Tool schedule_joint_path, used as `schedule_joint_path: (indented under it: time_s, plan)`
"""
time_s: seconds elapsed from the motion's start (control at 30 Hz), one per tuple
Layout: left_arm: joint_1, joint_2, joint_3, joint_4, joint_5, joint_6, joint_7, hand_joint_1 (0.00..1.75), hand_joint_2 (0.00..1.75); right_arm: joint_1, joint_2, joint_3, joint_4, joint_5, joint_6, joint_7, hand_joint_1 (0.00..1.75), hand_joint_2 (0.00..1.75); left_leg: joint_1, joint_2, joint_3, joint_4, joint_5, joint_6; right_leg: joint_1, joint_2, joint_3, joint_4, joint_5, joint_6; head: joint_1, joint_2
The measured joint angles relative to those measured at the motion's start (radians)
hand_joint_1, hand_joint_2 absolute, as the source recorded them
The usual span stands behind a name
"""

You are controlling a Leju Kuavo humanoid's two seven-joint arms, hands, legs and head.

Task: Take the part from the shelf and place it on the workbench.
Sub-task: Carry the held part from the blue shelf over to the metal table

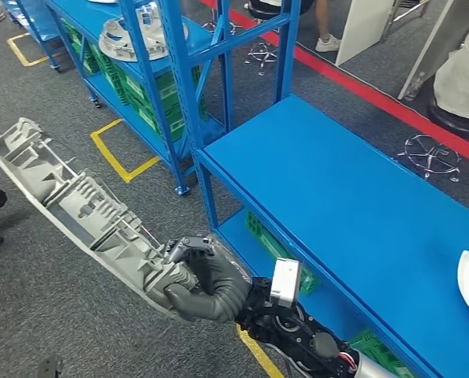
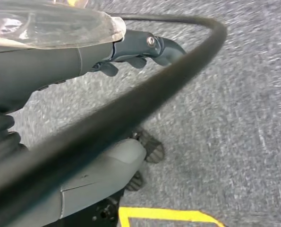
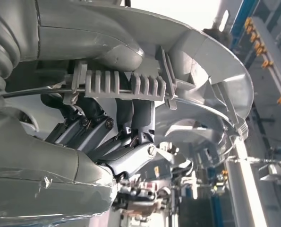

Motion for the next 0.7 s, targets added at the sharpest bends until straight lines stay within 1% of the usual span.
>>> schedule_joint_path:
  time_s: [0.03, 0.07, 0.1, 0.13, 0.17, 0.2, 0.23, 0.27, 0.3, 0.33, 0.37, 0.4, 0.43, 0.47, 0.5, 0.53, 0.57, 0.6, 0.63, 0.67, 0.7]
  plan:
    - [0.000, 0.000, 0.000, 0.000, -0.001, 0.000, 0.000, 0.00, 1.75, 0.000, 0.000, -0.001, 0.000, 0.000, -0.001, 0.000, 1.75, 1.75, -0.002, 0.028, -0.012, 0.024, -0.013, -0.004, 0.000, -0.016, 0.004, -0.006, 0.002, -0.007, -0.005, 0.000]
    - [-0.002, -0.001, 0.000, 0.000, -0.002, -0.001, 0.000, 0.00, 1.75, 0.000, 0.000, -0.001, 0.000, 0.000, -0.002, -0.001, 1.75, 1.75, -0.004, 0.065, -0.036, 0.070, -0.035, -0.005, 0.000, -0.032, 0.008, -0.012, 0.003, -0.013, -0.012, 0.000]
    - [-0.005, -0.001, 0.000, 0.000, -0.003, -0.002, 0.000, 0.00, 1.75, 0.001, 0.000, -0.002, 0.000, 0.000, -0.004, -0.001, 1.75, 1.75, -0.007, 0.103, -0.072, 0.137, -0.064, -0.007, 0.003, -0.049, 0.009, -0.014, 0.002, -0.018, -0.019, 0.000]
    - [-0.007, -0.001, 0.000, 0.000, -0.004, -0.002, 0.000, 0.00, 1.75, 0.003, 0.000, -0.004, 0.000, 0.000, -0.006, -0.001, 1.75, 1.75, -0.009, 0.122, -0.113, 0.211, -0.093, -0.009, 0.006, -0.065, 0.009, -0.014, 0.001, -0.022, -0.026, 0.000]
    - [-0.008, -0.001, 0.000, 0.000, -0.004, -0.003, 0.000, 0.00, 1.75, 0.005, 0.000, -0.006, 0.000, 0.000, -0.009, -0.001, 1.75, 1.75, -0.009, 0.131, -0.148, 0.271, -0.111, -0.010, 0.008, -0.081, 0.009, -0.014, -0.001, -0.024, -0.030, 0.000]
    - [-0.006, -0.002, 0.000, 0.000, -0.005, -0.004, 0.001, 0.00, 1.75, 0.008, 0.000, -0.009, 0.001, 0.001, -0.011, 0.000, 1.75, 1.75, -0.009, 0.136, -0.166, 0.299, -0.111, -0.011, 0.010, -0.097, 0.009, -0.014, -0.003, -0.026, -0.034, 0.000]
    - [-0.004, -0.002, 0.000, 0.000, -0.007, -0.006, 0.002, 0.00, 1.75, 0.011, -0.001, -0.011, 0.001, 0.002, -0.014, 0.000, 1.75, 1.75, -0.009, 0.140, -0.163, 0.286, -0.093, -0.010, 0.011, -0.111, 0.009, -0.014, -0.004, -0.026, -0.037, 0.000]
    - [-0.003, -0.001, 0.000, 0.000, -0.008, -0.008, 0.004, 0.00, 1.75, 0.013, -0.001, -0.013, 0.002, 0.005, -0.016, 0.001, 1.75, 1.75, -0.009, 0.148, -0.137, 0.233, -0.061, -0.008, 0.012, -0.124, 0.011, -0.014, -0.006, -0.025, -0.040, 0.000]
    - [-0.002, 0.000, 0.000, 0.000, -0.012, -0.010, 0.004, 0.00, 1.75, 0.014, -0.001, -0.014, 0.002, 0.008, -0.019, 0.002, 1.75, 1.75, -0.012, 0.170, -0.096, 0.155, -0.024, -0.005, 0.013, -0.135, 0.013, -0.014, -0.009, -0.023, -0.043, 0.000]
    - [-0.003, 0.001, 0.000, 0.000, -0.015, -0.012, 0.005, 0.00, 1.75, 0.014, -0.001, -0.015, 0.002, 0.011, -0.022, 0.002, 1.75, 1.75, -0.016, 0.193, -0.058, 0.083, 0.002, 0.000, 0.017, -0.146, 0.015, -0.013, -0.013, -0.020, -0.048, 0.000]
    - [-0.005, 0.003, -0.001, 0.000, -0.020, -0.014, 0.007, 0.00, 1.75, 0.015, -0.001, -0.016, 0.002, 0.013, -0.025, 0.002, 1.75, 1.75, -0.020, 0.210, -0.031, 0.030, 0.019, 0.006, 0.020, -0.156, 0.017, -0.012, -0.016, -0.016, -0.049, 0.000]
    - [-0.007, 0.004, -0.003, 0.000, -0.024, -0.016, 0.008, 0.00, 1.75, 0.015, -0.002, -0.016, 0.002, 0.014, -0.029, 0.002, 1.75, 1.75, -0.024, 0.220, -0.019, 0.005, 0.024, 0.012, 0.022, -0.165, 0.020, -0.012, -0.020, -0.011, -0.049, 0.000]
    - [-0.008, 0.004, -0.005, 0.000, -0.028, -0.018, 0.010, 0.00, 1.75, 0.015, -0.002, -0.017, 0.002, 0.015, -0.033, 0.002, 1.75, 1.75, -0.027, 0.211, -0.019, 0.000, 0.023, 0.017, 0.023, -0.175, 0.022, -0.012, -0.024, -0.006, -0.047, 0.000]
    - [-0.007, 0.005, -0.007, 0.000, -0.032, -0.019, 0.011, 0.00, 1.75, 0.015, -0.003, -0.017, 0.001, 0.015, -0.037, 0.002, 1.75, 1.75, -0.027, 0.198, -0.018, 0.000, 0.023, 0.022, 0.023, -0.185, 0.026, -0.012, -0.028, -0.001, -0.044, 0.000]
    - [-0.005, 0.006, -0.009, 0.000, -0.035, -0.020, 0.012, 0.00, 1.75, 0.015, -0.003, -0.017, 0.001, 0.015, -0.041, 0.003, 1.75, 1.75, -0.025, 0.187, -0.016, -0.002, 0.022, 0.027, 0.020, -0.179, 0.027, -0.007, -0.035, 0.006, -0.042, 0.000]
    - [-0.004, 0.006, -0.012, 0.000, -0.038, -0.021, 0.013, 0.00, 1.75, 0.016, -0.004, -0.017, 0.000, 0.015, -0.046, 0.003, 1.75, 1.75, -0.023, 0.176, -0.013, -0.004, 0.023, 0.033, 0.017, -0.159, 0.021, 0.014, -0.050, 0.011, -0.040, 0.000]
    - [-0.004, 0.007, -0.015, 0.000, -0.042, -0.021, 0.013, 0.00, 1.75, 0.017, -0.006, -0.018, -0.001, 0.015, -0.051, 0.003, 1.75, 1.75, -0.019, 0.166, -0.009, -0.006, 0.023, 0.038, 0.015, -0.131, 0.002, 0.058, -0.076, 0.015, -0.035, 0.000]
    - [-0.005, 0.007, -0.019, 0.000, -0.045, -0.021, 0.013, 0.00, 1.75, 0.018, -0.010, -0.019, -0.002, 0.015, -0.057, 0.003, 1.75, 1.75, -0.019, 0.155, -0.007, -0.006, 0.022, 0.043, 0.011, -0.099, -0.030, 0.126, -0.108, 0.018, -0.030, 0.000]
    - [-0.006, 0.007, -0.022, 0.000, -0.048, -0.021, 0.013, 0.00, 1.75, 0.021, -0.014, -0.019, -0.003, 0.015, -0.062, 0.003, 1.75, 1.75, -0.019, 0.143, -0.006, -0.006, 0.021, 0.046, 0.010, -0.078, -0.068, 0.204, -0.141, 0.020, -0.024, 0.000]
    - [-0.008, 0.008, -0.025, 0.000, -0.051, -0.021, 0.013, 0.00, 1.75, 0.025, -0.019, -0.020, -0.003, 0.015, -0.067, 0.004, 1.75, 1.75, -0.019, 0.130, -0.005, -0.006, 0.021, 0.048, 0.010, -0.069, -0.104, 0.272, -0.163, 0.021, -0.019, 0.000]
    - [-0.008, 0.008, -0.027, 0.000, -0.053, -0.021, 0.013, 0.00, 1.75, 0.029, -0.023, -0.020, -0.003, 0.015, -0.071, 0.005, 1.75, 1.75, -0.020, 0.115, -0.003, -0.005, 0.020, 0.049, 0.009, -0.066, -0.127, 0.310, -0.167, 0.022, -0.016, 0.000]
